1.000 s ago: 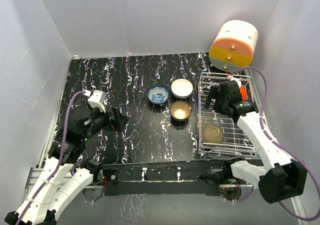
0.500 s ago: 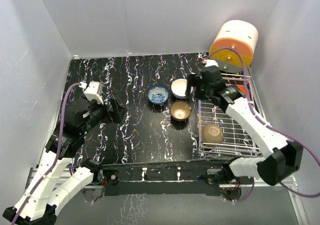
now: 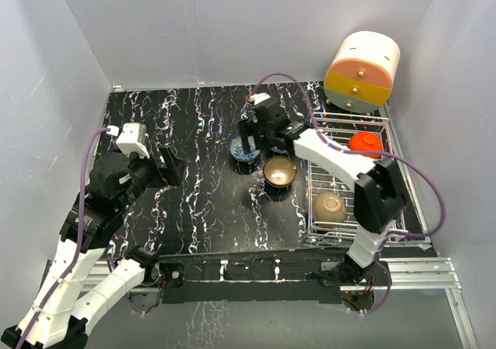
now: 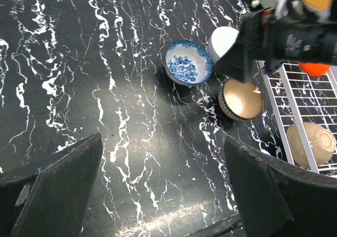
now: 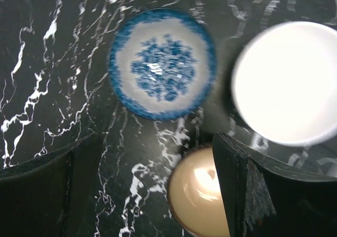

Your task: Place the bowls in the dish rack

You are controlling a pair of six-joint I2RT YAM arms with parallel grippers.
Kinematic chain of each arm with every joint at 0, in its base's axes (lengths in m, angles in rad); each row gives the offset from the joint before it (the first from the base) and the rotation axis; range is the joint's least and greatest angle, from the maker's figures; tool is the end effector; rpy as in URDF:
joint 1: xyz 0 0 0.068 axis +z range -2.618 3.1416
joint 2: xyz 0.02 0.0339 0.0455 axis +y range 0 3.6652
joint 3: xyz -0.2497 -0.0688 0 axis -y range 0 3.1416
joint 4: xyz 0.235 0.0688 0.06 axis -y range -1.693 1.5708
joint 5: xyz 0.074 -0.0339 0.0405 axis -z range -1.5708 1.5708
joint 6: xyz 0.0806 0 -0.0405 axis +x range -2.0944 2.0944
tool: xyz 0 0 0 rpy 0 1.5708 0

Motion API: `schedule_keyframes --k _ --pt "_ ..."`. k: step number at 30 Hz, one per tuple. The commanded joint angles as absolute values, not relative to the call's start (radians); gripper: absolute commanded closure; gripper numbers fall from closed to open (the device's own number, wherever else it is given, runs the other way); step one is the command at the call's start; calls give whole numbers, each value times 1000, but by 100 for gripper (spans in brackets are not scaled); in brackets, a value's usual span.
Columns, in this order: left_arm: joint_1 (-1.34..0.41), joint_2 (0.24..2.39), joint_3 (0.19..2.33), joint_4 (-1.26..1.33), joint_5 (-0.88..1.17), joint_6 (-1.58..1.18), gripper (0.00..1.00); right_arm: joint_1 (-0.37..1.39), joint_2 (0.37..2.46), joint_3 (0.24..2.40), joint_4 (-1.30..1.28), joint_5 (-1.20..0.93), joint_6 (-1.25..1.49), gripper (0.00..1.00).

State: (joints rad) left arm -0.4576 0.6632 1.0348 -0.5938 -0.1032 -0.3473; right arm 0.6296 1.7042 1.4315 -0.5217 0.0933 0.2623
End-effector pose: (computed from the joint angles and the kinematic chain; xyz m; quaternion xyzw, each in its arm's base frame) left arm 0.1569 -0.0680 0.3745 0.0108 0.7807 -0.2071 0.5895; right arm 0.3308 0.2317 0.2454 -0.1515 0.9123 0.1241 0.3597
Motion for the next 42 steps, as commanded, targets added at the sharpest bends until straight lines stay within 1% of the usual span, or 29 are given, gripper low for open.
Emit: schedule_keyframes --k 1,3,7,8,11,18,20,23,26,27,33,36,37,40,42 --pt "-460 645 1078 -636 -163 -337 3 679 1837 1551 -414 -12 166 16" --pt "-460 636 1079 -635 -172 -337 3 689 1885 1590 -410 -34 155 18" --pt "-460 629 1080 -639 -189 -336 3 706 1959 1636 -396 -28 135 19" --pt "-460 629 1080 -641 -190 -336 3 710 1980 1650 -406 -17 131 20" --pt "-460 629 1075 -645 -194 -337 3 721 2040 1689 -442 27 116 26" --pt "-461 628 1056 -645 -205 -342 3 771 2103 1698 -431 142 77 30" --pt "-460 630 1054 -642 -204 -342 3 785 2112 1700 -432 200 69 34" --pt "-460 634 1050 -635 -203 -342 3 797 2121 1698 -424 248 54 46" --pt "-460 637 1041 -629 -198 -342 3 801 2137 1701 -421 282 42 48" --pt "-460 637 1037 -628 -196 -342 3 802 2143 1703 -423 294 39 51" --pt "-460 629 1030 -630 -196 -339 3 813 2179 1706 -423 380 24 56" --pt "-460 627 1031 -631 -199 -336 3 821 2187 1707 -419 415 11 64" --pt "-460 625 1031 -632 -201 -336 3 823 2187 1706 -419 418 9 69" --pt "-460 621 1027 -632 -205 -336 3 825 2174 1697 -412 395 15 91" --pt "-460 619 1024 -631 -204 -338 3 825 2148 1679 -393 347 24 92"
